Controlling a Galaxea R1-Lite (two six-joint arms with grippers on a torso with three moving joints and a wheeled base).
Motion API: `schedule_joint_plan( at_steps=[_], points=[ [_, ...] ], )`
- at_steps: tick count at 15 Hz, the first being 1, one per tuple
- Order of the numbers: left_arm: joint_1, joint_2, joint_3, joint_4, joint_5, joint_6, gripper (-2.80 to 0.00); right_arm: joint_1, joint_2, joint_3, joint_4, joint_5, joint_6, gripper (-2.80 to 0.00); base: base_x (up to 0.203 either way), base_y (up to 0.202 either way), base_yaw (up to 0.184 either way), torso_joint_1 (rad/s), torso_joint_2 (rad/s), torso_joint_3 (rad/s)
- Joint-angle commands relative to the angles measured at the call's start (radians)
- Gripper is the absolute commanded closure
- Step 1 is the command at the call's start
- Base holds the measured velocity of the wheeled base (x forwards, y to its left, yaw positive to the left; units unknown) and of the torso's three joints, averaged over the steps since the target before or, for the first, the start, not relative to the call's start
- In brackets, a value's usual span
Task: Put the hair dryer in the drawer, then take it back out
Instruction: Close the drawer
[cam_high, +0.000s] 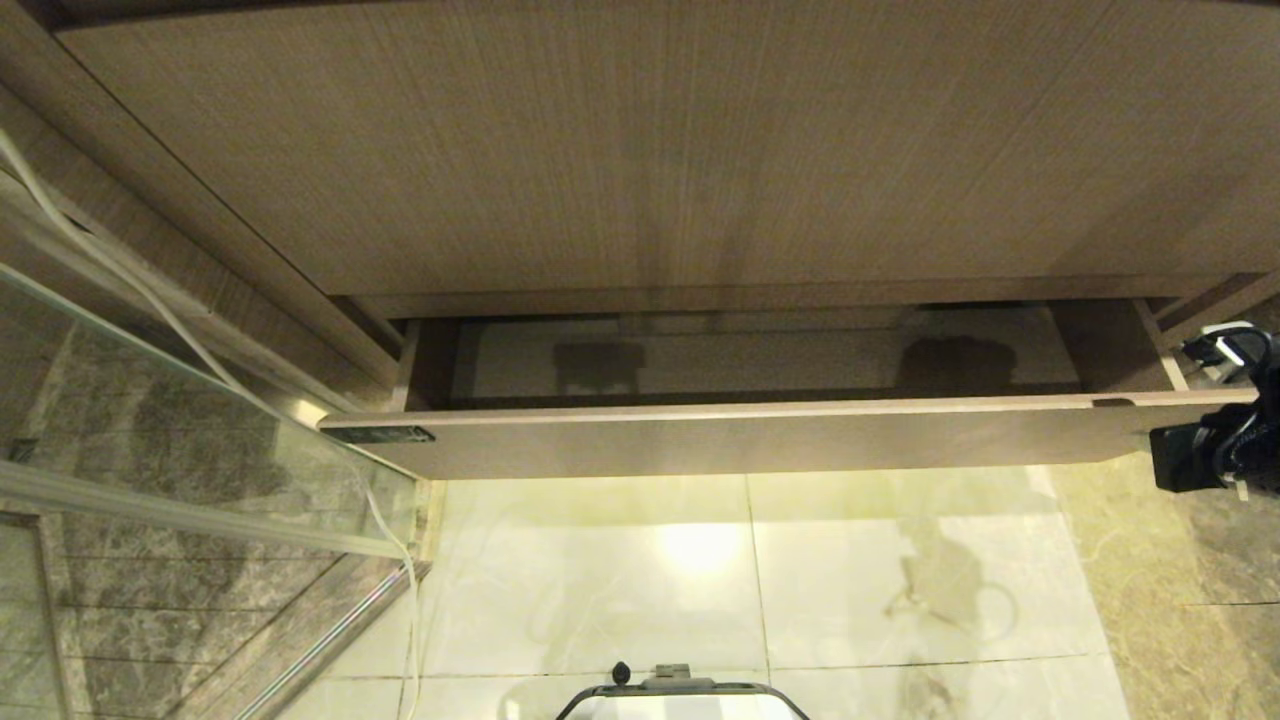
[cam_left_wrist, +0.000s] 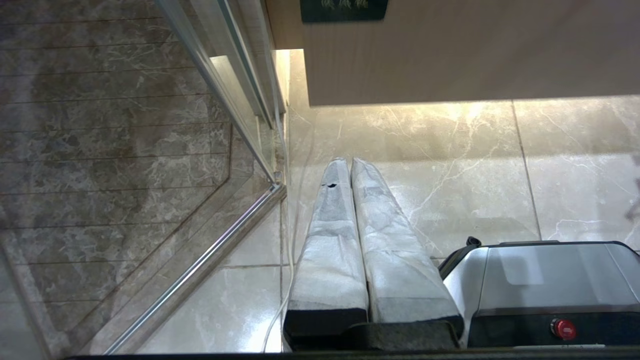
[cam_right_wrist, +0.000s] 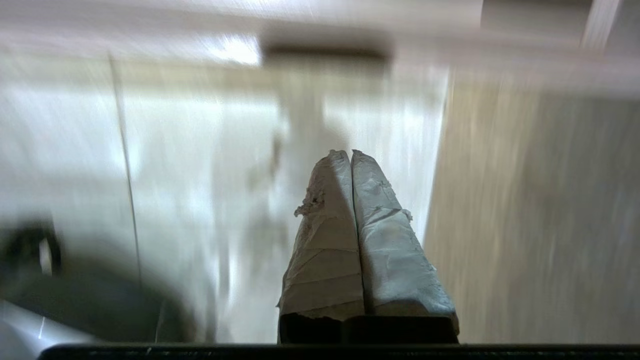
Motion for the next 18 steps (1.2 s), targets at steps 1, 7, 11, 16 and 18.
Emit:
schedule_joint_plan(
  at_steps=[1, 7, 11, 16, 18],
  points=[
    [0.000, 0.000, 0.001, 0.000, 0.000, 0.000, 0.00, 0.013, 0.007, -0.004, -0.085, 0.046, -0.001, 0.00, 0.000, 0.000, 0.000, 0.000, 0.00, 0.000],
    [0.000, 0.000, 0.001, 0.000, 0.000, 0.000, 0.00, 0.016, 0.057, -0.004, -0.177, 0.054, -0.026, 0.00, 0.000, 0.000, 0.000, 0.000, 0.00, 0.000],
    [0.000, 0.000, 0.001, 0.000, 0.000, 0.000, 0.00, 0.021, 0.123, -0.040, -0.258, 0.054, -0.052, 0.00, 0.000, 0.000, 0.000, 0.000, 0.00, 0.000],
    [0.000, 0.000, 0.001, 0.000, 0.000, 0.000, 0.00, 0.021, 0.242, -0.063, -0.481, 0.054, -0.053, 0.00, 0.000, 0.000, 0.000, 0.000, 0.00, 0.000],
    [0.000, 0.000, 0.001, 0.000, 0.000, 0.000, 0.00, 0.021, 0.272, -0.074, -0.566, 0.053, -0.047, 0.00, 0.000, 0.000, 0.000, 0.000, 0.00, 0.000]
  ],
)
